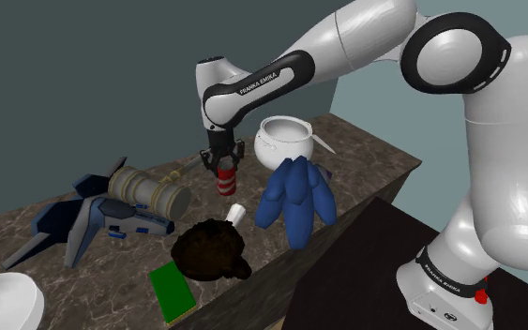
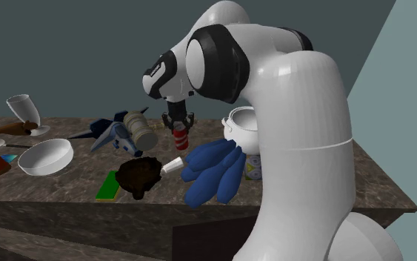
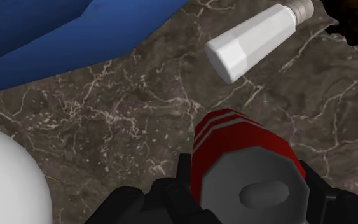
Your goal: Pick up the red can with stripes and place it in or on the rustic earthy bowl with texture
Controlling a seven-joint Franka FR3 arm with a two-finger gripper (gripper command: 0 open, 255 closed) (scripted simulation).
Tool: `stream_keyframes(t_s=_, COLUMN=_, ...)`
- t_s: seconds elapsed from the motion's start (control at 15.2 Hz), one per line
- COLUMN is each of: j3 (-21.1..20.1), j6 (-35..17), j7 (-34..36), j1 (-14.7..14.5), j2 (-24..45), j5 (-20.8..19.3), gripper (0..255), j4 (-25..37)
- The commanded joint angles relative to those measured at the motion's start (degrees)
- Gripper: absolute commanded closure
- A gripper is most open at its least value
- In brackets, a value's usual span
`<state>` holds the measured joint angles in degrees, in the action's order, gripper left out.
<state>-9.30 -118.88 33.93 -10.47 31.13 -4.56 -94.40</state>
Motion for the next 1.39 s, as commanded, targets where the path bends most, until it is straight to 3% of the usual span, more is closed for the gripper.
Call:
stream_keyframes(t_s=0.0, j3=-0.1, j6=1.1, j7=-0.1, j1=0.1, j2=-1.0, j5=0.2, gripper=255, j4=0.2)
stream_keyframes(t_s=1.32, j3=-0.6, j6=14.0, j7=-0.6, j1=0.3, j2=-6.5, j5=1.2, gripper=255, j4=7.5)
